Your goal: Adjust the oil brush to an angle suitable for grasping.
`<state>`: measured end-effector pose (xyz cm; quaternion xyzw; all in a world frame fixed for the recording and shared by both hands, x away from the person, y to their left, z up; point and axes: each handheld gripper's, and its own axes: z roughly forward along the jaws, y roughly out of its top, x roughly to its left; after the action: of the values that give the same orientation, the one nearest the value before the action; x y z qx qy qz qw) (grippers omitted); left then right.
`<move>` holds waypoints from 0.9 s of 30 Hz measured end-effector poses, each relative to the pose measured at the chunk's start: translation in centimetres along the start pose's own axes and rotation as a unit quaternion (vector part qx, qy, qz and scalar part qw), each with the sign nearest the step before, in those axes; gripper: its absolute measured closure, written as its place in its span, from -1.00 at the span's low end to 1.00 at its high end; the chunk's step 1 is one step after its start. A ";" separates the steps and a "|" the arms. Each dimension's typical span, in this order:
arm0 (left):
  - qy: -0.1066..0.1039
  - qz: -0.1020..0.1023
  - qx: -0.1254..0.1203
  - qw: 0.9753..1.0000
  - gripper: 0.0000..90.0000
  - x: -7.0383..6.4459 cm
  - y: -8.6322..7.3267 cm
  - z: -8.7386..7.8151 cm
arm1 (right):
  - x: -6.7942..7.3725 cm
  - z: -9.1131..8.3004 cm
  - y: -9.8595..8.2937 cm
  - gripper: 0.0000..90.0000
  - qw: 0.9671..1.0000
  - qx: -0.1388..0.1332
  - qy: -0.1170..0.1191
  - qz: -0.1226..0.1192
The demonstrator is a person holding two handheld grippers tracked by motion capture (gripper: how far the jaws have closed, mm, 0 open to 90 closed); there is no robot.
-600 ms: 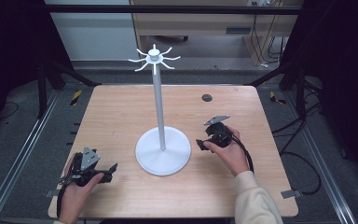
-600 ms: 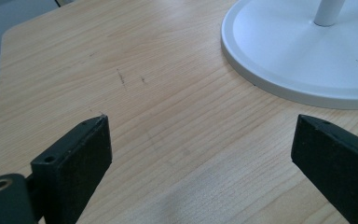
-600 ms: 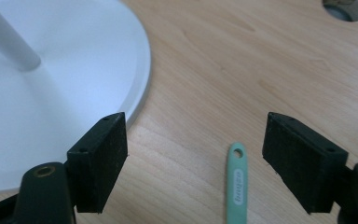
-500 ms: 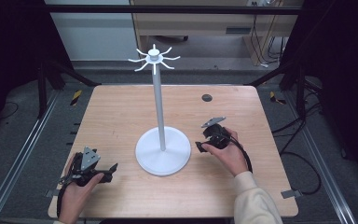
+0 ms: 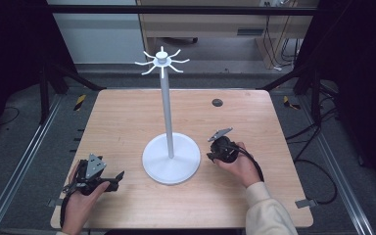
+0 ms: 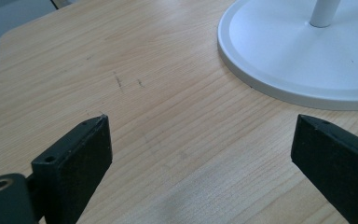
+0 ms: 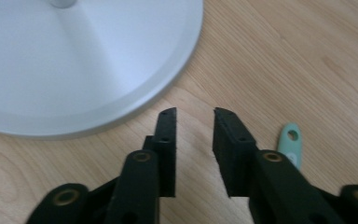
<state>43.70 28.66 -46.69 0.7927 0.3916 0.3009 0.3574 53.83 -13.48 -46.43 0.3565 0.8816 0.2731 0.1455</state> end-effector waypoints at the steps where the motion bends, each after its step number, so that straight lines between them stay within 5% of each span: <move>1: 0.000 0.000 0.000 1.000 -0.90 0.0 0.0 0.0 | 0.0 0.0 0.0 0.72 1.000 0.000 0.000 0.000; 7: -0.001 0.000 0.002 1.000 -0.89 0.0 0.0 0.0 | -0.8 0.0 -0.4 1.00 1.000 0.008 -0.017 0.017; 17: 0.000 0.000 0.003 1.000 -0.89 0.0 0.0 0.0 | -2.0 0.0 -0.7 1.00 0.998 0.005 -0.039 0.049; 27: 0.000 0.001 0.004 1.000 -0.89 -0.1 0.0 0.0 | -2.7 0.6 -1.0 1.00 0.997 0.028 -0.046 0.055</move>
<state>43.70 28.60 -46.71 0.7943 0.3922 0.2994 0.3545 55.40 -15.75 -47.30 0.4203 0.8605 0.2392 0.1605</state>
